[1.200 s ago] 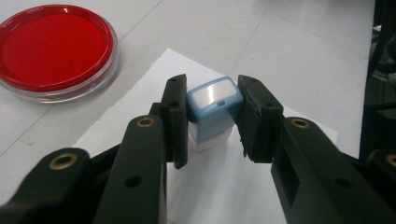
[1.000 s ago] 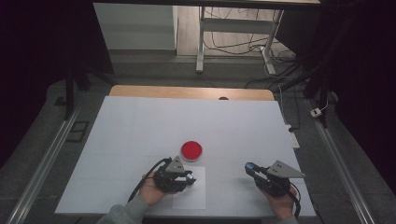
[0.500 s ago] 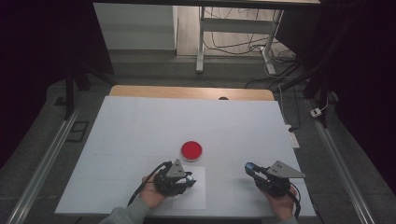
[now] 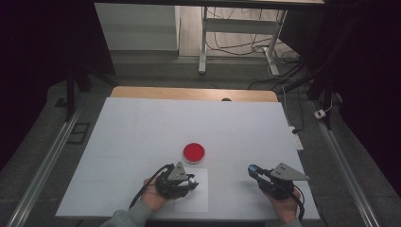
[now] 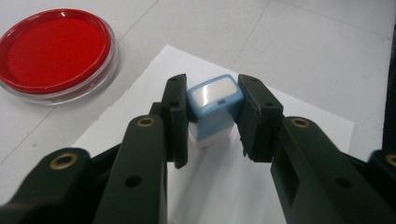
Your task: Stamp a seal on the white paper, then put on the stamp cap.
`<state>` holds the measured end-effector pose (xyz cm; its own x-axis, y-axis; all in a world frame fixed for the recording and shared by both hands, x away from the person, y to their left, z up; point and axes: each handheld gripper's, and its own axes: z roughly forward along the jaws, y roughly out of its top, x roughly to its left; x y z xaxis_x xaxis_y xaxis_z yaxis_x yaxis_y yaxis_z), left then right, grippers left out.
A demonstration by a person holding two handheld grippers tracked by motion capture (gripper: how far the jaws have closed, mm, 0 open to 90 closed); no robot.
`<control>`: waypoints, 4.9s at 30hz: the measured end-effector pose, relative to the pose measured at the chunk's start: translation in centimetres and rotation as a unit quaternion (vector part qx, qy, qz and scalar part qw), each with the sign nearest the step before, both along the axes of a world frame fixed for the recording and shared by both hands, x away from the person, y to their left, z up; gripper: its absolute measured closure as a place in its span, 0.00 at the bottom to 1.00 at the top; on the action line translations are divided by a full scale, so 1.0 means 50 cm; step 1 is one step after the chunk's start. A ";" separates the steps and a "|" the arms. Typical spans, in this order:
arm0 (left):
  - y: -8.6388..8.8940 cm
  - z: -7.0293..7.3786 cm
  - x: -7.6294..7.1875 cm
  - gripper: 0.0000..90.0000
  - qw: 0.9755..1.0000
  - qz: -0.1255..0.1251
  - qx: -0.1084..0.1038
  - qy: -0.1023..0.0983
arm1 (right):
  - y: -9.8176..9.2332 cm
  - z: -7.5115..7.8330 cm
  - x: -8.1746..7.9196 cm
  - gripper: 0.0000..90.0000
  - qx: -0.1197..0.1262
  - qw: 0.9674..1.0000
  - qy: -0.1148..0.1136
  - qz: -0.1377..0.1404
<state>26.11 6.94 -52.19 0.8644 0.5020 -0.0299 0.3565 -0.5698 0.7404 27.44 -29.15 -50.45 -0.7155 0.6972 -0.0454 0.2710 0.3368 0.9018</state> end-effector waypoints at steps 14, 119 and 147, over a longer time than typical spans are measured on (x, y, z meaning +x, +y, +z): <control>0.001 -0.001 0.001 0.73 1.000 0.000 -0.003 0.000 | -0.001 0.000 0.000 0.82 0.001 1.000 -0.001 -0.001; 0.102 0.101 0.013 0.73 0.984 0.053 -0.169 0.015 | 0.031 0.000 -0.003 0.82 0.003 1.000 0.001 0.024; 0.093 0.106 0.012 0.73 0.984 0.045 -0.171 0.012 | 0.146 -0.010 0.002 0.82 0.002 0.996 0.014 0.093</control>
